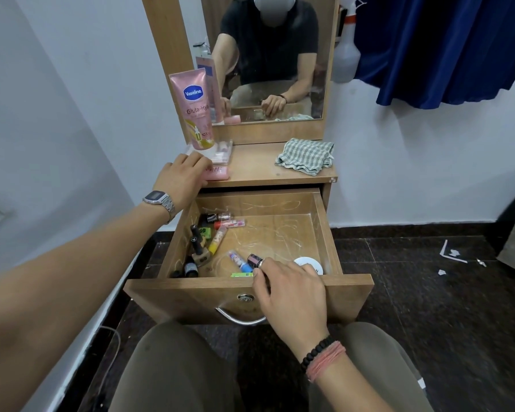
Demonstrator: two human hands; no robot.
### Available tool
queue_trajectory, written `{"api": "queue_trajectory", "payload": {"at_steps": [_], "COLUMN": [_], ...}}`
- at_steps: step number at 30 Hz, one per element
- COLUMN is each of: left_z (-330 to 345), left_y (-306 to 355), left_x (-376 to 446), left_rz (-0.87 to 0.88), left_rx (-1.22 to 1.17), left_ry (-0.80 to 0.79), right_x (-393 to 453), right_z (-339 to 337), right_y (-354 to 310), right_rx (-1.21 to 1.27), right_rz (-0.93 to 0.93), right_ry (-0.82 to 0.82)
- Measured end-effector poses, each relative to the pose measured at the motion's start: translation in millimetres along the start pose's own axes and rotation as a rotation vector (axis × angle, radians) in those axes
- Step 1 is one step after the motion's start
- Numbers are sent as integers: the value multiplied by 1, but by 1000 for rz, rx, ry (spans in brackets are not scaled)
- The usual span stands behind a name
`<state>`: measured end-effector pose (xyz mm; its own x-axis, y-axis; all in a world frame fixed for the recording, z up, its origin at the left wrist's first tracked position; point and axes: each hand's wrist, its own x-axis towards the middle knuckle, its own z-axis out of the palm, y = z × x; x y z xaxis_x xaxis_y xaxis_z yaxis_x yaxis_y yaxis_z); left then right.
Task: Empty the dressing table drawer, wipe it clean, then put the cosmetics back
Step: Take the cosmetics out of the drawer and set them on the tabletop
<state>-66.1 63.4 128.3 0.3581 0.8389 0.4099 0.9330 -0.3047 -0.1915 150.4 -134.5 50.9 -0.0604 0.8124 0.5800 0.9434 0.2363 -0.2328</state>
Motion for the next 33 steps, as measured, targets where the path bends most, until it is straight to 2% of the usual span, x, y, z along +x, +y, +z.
{"api": "queue_trajectory", "payload": {"at_steps": [5,15,20,24,26,29,30,33], "left_z": [3,7,0,-17,-24,-27,-26,-18], "left_y": [1,5,10,26,27,23,23,30], "left_x": [1,16,9,-20,-42,-79,-92,-124], "left_rz": [-11,-144,-139,-256,-363,-537,-591,-690], "left_rx": [-21,-46,-32,-159,-244,-377,-403,-443], "left_ry": [22,-14,9,31,-39,-236,-298,-413], "right_x": [0,-1,0,0,0,2,3,12], "right_z": [1,1,1,-1,-3,-9,-12,-22], "right_y": [0,0,0,0,0,-1,-2,0], "right_rx": [4,20,13,24,24,-7,-12,83], "right_rz": [-2,-1,-3,-11,-25,-4,20,119], "right_ry": [1,-5,-6,-23,-22,-42,-82,-348]}}
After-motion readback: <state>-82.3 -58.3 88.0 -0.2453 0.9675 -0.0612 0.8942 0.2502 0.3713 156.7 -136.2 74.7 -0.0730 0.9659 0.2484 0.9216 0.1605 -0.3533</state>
